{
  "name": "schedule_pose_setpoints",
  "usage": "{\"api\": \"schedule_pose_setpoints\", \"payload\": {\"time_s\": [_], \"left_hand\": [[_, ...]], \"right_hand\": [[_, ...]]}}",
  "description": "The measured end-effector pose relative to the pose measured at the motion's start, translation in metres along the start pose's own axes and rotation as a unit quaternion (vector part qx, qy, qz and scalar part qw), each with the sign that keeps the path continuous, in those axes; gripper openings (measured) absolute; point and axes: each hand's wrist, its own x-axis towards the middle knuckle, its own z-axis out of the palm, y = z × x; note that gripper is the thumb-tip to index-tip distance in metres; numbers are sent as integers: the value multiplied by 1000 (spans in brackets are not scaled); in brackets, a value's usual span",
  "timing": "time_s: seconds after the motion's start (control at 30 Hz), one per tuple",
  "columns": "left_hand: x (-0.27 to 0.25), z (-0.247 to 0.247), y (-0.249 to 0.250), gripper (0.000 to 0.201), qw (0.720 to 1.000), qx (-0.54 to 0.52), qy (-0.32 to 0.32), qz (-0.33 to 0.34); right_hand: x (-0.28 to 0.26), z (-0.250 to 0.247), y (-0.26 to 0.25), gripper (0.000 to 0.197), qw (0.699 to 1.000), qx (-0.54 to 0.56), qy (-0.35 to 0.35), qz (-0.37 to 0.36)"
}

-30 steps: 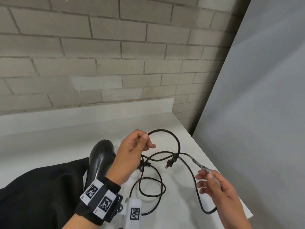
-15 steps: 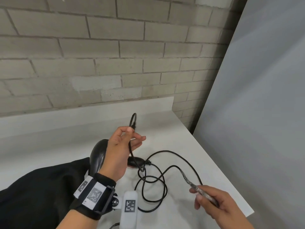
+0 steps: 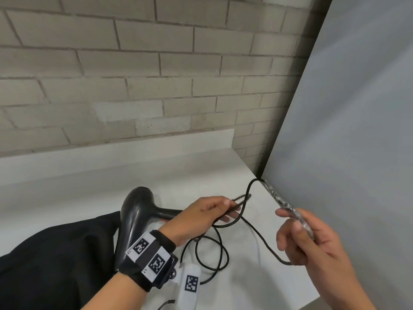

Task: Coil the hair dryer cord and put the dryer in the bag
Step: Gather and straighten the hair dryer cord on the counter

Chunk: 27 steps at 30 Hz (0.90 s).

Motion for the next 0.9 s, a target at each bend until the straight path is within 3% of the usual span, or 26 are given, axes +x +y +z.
{"api": "schedule_pose_setpoints", "payload": {"time_s": [0.13, 0.3, 0.43, 0.57, 0.7, 0.77, 0.83, 0.9], "left_hand": [[-2, 1, 5, 75, 996, 46, -61, -53], [-5, -7, -15, 70, 995, 82, -31, -46], [-15, -7, -34, 94, 980, 185, -5, -69], [-25, -5, -61, 72, 965, 248, 30, -86], [-34, -2, -83, 47, 934, 326, 17, -143], [-35, 3, -90, 42, 931, 319, 63, -165], [-33, 6, -92, 37, 932, 301, 111, -171], [-30, 9, -93, 35, 928, 307, 117, -176]], "right_hand": [[10, 0, -10, 61, 1000, -6, 10, -18], [20, -9, -25, 54, 998, 13, 37, -48], [29, -23, -34, 29, 995, 17, 84, -51], [36, -40, -34, 26, 990, 6, 129, -59], [39, -62, -32, 25, 983, 45, 164, -65], [37, -73, -28, 26, 983, 47, 165, -64], [30, -78, -20, 34, 987, 25, 145, -60], [21, -78, -8, 55, 991, -40, 122, -46]]}}
